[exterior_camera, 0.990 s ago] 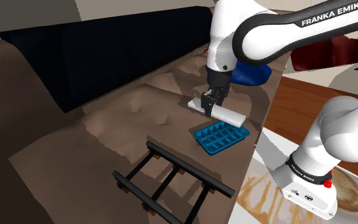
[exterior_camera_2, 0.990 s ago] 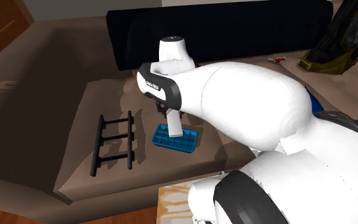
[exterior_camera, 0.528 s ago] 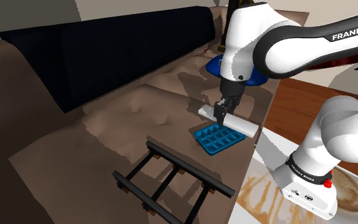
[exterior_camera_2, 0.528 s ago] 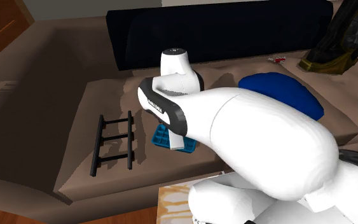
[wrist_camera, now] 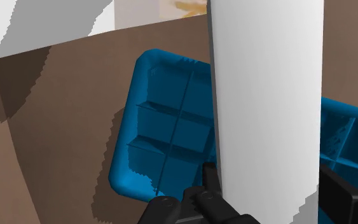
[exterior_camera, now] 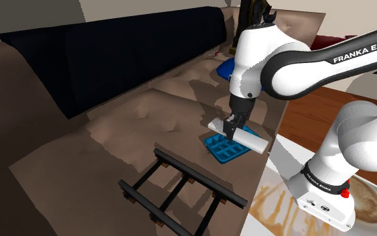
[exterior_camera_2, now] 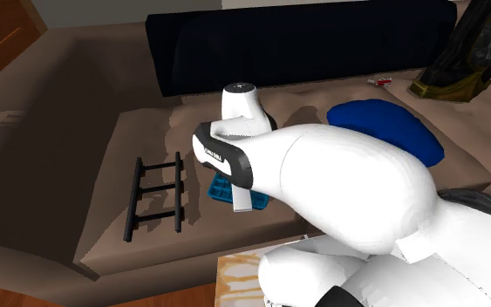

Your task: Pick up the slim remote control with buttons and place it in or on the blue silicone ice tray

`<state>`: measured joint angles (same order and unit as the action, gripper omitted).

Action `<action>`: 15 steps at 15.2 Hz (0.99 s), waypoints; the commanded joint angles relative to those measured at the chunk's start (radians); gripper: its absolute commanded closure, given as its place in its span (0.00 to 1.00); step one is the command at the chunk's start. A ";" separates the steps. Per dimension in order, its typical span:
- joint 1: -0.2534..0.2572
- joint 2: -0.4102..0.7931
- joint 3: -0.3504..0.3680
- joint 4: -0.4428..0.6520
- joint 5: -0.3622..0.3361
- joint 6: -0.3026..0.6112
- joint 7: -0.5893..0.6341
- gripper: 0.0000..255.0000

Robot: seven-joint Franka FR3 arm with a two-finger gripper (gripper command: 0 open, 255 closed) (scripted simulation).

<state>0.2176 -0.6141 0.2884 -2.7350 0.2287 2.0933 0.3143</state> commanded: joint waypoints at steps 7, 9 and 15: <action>0.002 0.022 0.008 -0.026 0.006 0.049 -0.001 1.00; 0.002 0.022 0.008 -0.026 0.006 0.049 -0.001 1.00; 0.002 0.022 0.008 -0.026 0.006 0.048 -0.001 0.00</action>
<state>0.2192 -0.5924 0.2964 -2.7609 0.2350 2.1418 0.3134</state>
